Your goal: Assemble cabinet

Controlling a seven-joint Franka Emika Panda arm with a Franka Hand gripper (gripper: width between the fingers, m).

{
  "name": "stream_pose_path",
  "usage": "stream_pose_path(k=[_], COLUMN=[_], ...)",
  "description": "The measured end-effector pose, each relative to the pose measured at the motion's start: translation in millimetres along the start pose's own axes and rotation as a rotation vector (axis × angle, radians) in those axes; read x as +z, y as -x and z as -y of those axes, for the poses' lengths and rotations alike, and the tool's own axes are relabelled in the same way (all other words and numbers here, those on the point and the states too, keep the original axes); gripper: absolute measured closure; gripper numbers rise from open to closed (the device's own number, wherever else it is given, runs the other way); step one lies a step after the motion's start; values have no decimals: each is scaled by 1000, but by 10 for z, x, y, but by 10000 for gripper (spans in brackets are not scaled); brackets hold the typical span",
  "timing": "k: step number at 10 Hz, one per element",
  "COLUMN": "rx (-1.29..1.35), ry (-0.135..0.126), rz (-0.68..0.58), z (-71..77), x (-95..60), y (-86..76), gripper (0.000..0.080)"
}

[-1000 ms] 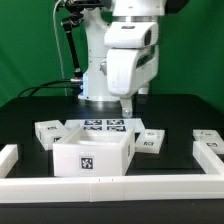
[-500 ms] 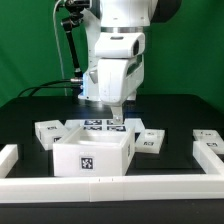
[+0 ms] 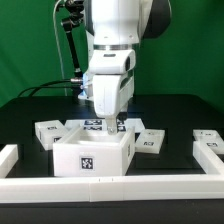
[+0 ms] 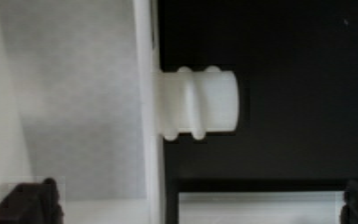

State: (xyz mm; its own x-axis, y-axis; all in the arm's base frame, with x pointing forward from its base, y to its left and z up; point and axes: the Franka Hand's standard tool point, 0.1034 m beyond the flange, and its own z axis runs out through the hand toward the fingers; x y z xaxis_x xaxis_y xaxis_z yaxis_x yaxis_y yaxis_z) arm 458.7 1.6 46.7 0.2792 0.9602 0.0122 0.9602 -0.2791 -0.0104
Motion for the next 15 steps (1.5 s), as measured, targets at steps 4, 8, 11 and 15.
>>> stream_pose_path(k=[4,8,11,15], rx=[25,29,29,29], ry=[-21,-33,-33,-29], rz=[-1,-1,-1,-2], z=[-38,-50,-49,-59], x=[166,263,264,259], y=[2,-7,-5,-7], gripper=[3,307,643,764])
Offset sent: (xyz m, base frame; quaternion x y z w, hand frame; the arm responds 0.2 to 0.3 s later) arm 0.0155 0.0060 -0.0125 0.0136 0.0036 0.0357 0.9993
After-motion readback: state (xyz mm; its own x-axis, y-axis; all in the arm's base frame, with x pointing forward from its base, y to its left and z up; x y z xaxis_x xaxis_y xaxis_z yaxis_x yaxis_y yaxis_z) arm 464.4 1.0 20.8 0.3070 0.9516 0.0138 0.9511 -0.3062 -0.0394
